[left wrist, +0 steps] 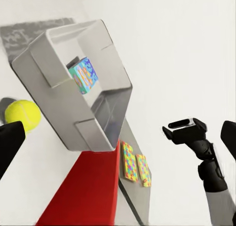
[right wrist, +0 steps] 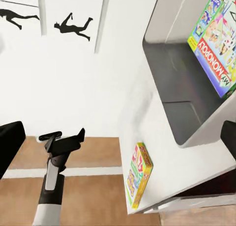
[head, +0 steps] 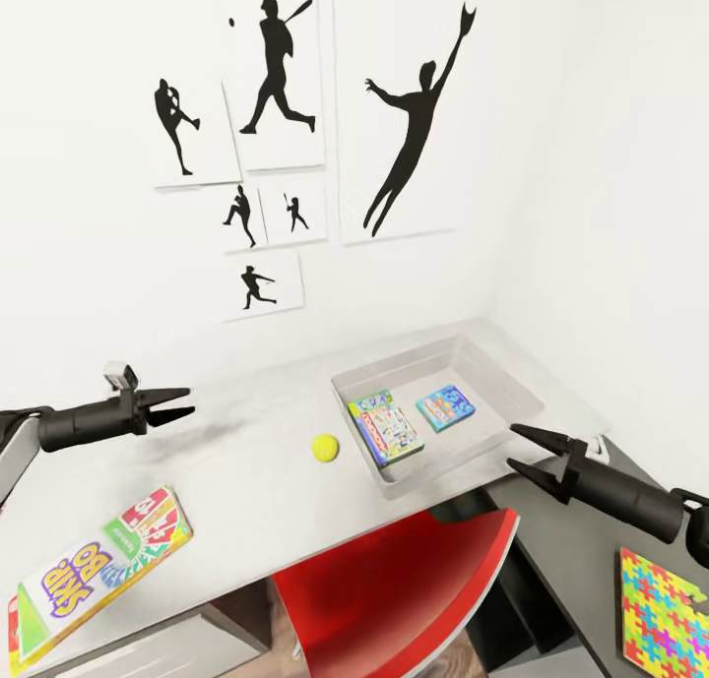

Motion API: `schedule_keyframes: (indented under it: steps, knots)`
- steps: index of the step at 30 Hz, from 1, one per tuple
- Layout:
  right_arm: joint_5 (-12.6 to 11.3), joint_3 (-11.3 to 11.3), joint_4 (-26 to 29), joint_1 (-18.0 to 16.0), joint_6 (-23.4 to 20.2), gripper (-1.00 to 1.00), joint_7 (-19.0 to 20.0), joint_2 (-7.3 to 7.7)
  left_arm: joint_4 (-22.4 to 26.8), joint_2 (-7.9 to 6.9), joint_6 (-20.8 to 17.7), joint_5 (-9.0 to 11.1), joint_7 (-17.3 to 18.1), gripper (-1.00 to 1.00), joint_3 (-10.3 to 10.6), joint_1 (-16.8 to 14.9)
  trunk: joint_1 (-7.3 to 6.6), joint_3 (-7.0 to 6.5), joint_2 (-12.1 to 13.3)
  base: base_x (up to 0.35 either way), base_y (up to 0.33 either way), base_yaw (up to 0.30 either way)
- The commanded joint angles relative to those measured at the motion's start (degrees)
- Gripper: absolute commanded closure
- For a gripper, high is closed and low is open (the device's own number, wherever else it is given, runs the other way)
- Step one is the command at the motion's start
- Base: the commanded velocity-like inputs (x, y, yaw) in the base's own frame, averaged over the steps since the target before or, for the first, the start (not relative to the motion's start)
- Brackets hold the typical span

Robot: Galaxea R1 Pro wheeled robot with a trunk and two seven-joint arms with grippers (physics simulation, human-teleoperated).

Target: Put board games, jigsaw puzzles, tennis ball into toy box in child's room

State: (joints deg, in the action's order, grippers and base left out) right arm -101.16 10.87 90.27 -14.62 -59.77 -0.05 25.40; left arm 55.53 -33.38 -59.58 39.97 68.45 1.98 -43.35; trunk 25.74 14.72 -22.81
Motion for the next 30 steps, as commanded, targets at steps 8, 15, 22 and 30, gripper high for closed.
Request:
schedule_keyframes:
  steps: [8,15,22,30]
  knots:
    - [12.88,2.53,-0.48,6.82,-0.23,-1.0,14.6,-0.9,0.01,-2.52,0.0,0.18,9.69,-1.0,0.09,5.67,0.04,-0.61,-0.11,0.0,0.0,-0.018]
    - [30.17,2.77,-0.85,12.42,7.21,-1.0,33.21,-2.59,0.01,-2.72,3.64,0.15,17.33,-1.0,0.12,11.81,0.04,-0.95,-0.11,0.0,0.0,-0.038]
    - [43.81,2.43,-1.03,14.74,17.61,-1.0,49.0,-2.94,-0.03,-2.64,7.42,0.11,21.23,-1.0,0.09,16.29,0.04,-0.99,-0.11,0.0,0.0,-0.006]
    - [48.23,2.32,-1.15,15.12,20.12,-1.0,53.66,-6.28,-0.04,-2.57,9.46,0.19,21.55,-1.0,-0.51,17.83,0.04,-1.0,-0.11,0.0,0.0,0.0]
